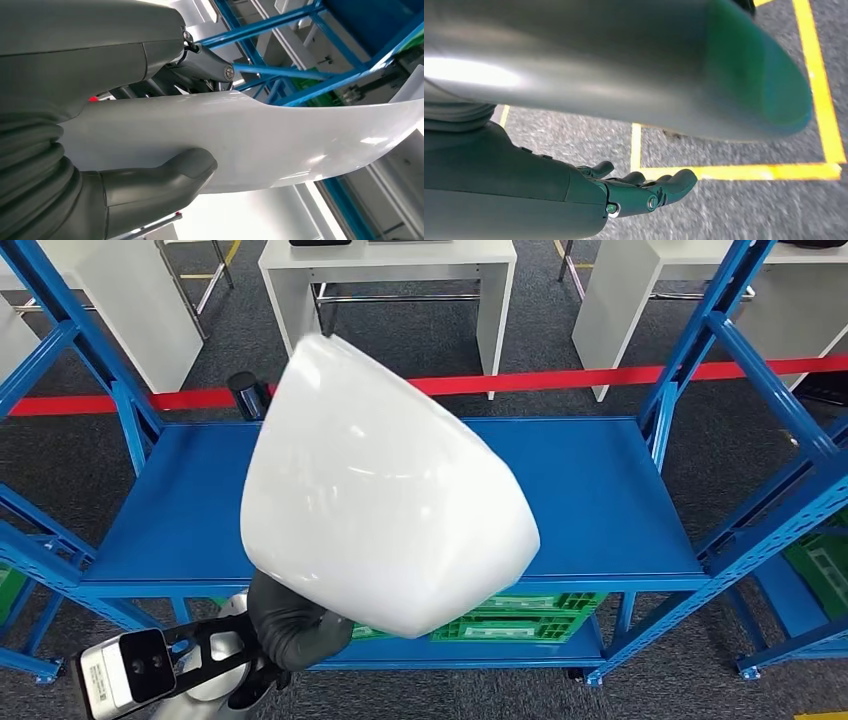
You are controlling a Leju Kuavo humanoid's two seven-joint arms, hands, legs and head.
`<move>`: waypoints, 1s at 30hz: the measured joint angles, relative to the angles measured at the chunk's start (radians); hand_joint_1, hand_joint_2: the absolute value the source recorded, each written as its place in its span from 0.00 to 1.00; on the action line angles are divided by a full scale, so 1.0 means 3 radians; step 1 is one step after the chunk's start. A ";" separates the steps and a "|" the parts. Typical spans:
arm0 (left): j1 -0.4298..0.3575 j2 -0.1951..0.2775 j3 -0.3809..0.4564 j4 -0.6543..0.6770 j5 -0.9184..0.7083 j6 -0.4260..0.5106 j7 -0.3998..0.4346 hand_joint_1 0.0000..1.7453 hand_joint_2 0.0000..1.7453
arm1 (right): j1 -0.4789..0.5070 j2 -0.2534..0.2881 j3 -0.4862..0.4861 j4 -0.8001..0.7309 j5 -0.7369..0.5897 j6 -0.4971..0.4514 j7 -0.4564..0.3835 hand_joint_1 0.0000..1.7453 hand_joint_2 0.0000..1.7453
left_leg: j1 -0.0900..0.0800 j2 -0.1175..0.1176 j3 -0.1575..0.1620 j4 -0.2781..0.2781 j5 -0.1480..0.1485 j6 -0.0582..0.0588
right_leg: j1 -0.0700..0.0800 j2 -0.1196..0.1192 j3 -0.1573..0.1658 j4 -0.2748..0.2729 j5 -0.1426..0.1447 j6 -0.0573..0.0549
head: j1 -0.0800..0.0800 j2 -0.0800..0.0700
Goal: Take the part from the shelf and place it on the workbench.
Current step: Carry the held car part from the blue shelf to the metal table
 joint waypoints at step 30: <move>0.0022 0.0001 -0.0008 0.0242 -0.0187 -0.0180 -0.0024 1.00 1.00 | 0.0077 -0.0345 -0.0014 -0.0009 0.0027 -0.0183 0.0611 0.00 0.00 | -0.0021 0.0056 -0.0085 0.0012 0.0051 0.0026 | 0.0025 -0.0015 0.0031 0.0110 -0.0039 -0.0002 | -0.0004 0.0000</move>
